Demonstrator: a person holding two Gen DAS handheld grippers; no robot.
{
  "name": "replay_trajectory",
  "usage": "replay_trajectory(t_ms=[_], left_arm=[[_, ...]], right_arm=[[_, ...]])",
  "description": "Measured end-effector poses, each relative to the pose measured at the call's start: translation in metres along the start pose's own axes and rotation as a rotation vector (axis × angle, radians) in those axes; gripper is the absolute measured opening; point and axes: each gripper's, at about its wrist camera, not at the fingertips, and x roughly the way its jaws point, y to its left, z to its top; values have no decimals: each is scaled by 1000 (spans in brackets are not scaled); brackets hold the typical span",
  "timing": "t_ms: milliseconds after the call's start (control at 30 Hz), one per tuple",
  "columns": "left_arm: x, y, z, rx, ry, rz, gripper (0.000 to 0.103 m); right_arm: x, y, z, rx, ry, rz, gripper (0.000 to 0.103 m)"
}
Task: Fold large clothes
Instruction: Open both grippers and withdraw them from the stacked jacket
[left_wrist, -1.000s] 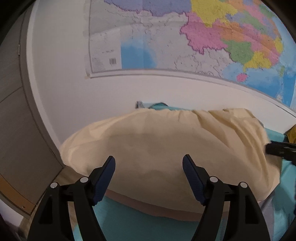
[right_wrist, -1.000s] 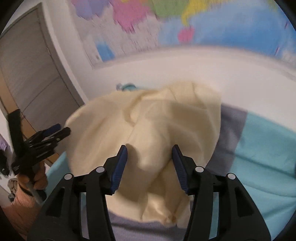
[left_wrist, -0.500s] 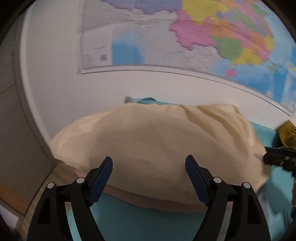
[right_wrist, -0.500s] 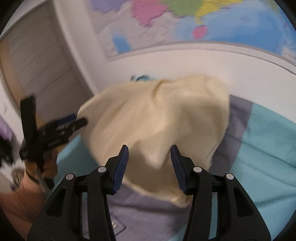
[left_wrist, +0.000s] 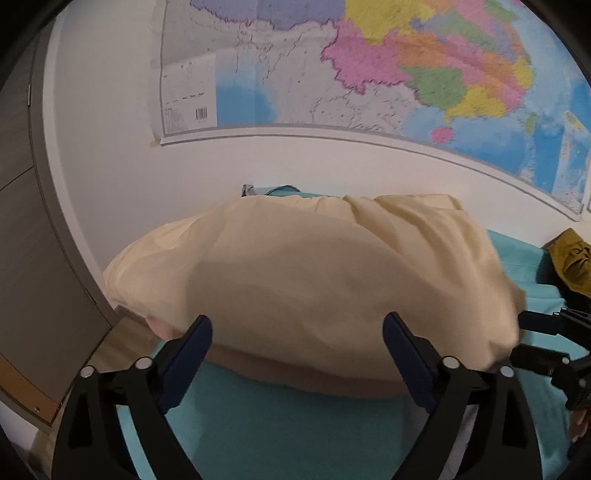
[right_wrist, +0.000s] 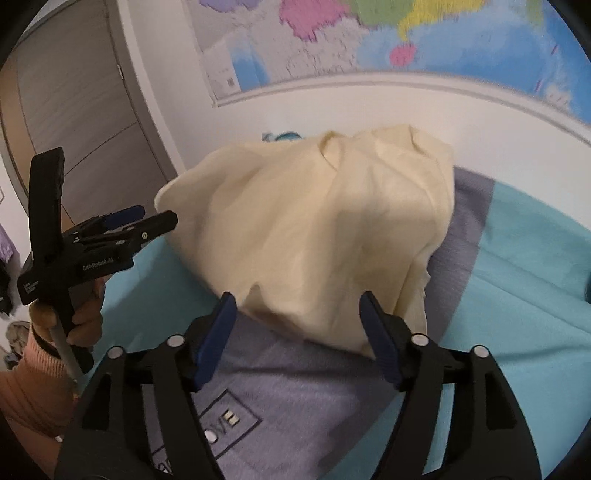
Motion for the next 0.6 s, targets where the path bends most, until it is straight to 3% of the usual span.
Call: replay_trajectory(t_ms=[67, 133, 367, 600], left_arm=[[-13, -7, -8, -10, -11, -4, 96], [-22, -12, -14, -12, -15, -3, 96], [-51, -36, -36, -7, -9, 14, 96], [-73, -46, -54, -46, 1, 30, 96]], right_arm=[[-11, 5, -7, -14, -28, -20, 85], [-26, 8, -17, -33, -63, -37, 89], [-49, 19, -35, -56, -97, -56, 97], [-67, 33, -55, -74, -105, -62, 97]])
